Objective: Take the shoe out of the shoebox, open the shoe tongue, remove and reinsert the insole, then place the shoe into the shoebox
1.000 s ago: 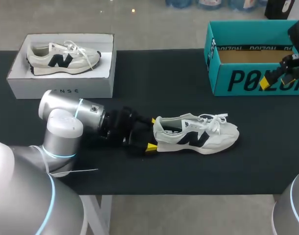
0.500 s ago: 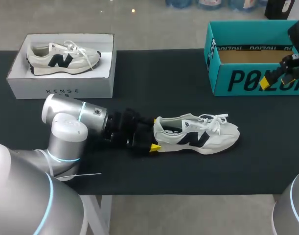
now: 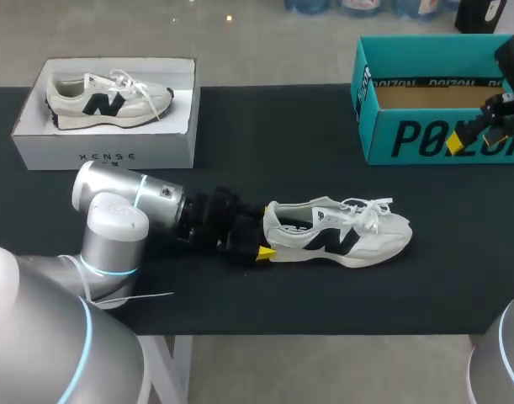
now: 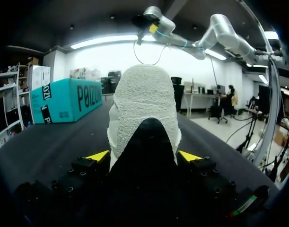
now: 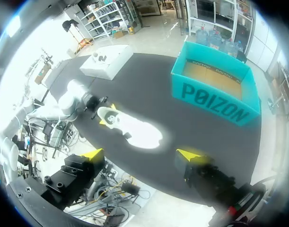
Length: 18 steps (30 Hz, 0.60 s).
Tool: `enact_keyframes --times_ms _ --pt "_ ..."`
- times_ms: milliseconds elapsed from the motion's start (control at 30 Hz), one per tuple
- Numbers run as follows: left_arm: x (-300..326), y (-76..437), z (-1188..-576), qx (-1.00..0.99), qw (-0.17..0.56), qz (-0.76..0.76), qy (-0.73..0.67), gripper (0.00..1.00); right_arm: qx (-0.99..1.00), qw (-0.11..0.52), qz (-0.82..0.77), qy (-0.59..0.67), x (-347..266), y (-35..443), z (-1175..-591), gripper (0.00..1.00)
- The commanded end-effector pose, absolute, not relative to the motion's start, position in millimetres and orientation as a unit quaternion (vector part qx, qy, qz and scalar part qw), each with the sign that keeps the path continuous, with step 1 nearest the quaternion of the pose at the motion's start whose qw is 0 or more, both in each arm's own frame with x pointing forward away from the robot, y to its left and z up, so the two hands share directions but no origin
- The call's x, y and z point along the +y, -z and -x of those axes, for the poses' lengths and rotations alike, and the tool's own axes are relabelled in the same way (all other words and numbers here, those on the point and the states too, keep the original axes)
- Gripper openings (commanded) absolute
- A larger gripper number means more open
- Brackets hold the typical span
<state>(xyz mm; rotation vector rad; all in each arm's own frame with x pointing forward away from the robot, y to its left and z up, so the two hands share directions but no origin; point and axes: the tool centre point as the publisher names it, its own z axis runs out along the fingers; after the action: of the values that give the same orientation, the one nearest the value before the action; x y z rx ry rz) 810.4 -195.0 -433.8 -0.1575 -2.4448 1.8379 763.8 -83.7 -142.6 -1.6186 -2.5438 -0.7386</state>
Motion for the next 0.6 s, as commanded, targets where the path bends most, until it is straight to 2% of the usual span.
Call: enact_keyframes --times_ms 33,267,600 --pt "-195.1 435.4 -811.7 -0.797 0.04 0.052 -0.6 0.0 -0.819 0.019 0.522 0.236 -83.3 143.2 -765.0 1.0" --pt "-195.1 435.4 -811.7 -0.797 0.04 0.052 -0.6 0.0 -0.819 0.019 0.522 0.236 -83.3 143.2 -765.0 1.0" --pt "-195.1 435.4 -811.7 -0.797 0.04 0.052 -0.6 0.0 -0.793 -0.091 0.599 0.071 10.9 141.7 -740.4 1.0"
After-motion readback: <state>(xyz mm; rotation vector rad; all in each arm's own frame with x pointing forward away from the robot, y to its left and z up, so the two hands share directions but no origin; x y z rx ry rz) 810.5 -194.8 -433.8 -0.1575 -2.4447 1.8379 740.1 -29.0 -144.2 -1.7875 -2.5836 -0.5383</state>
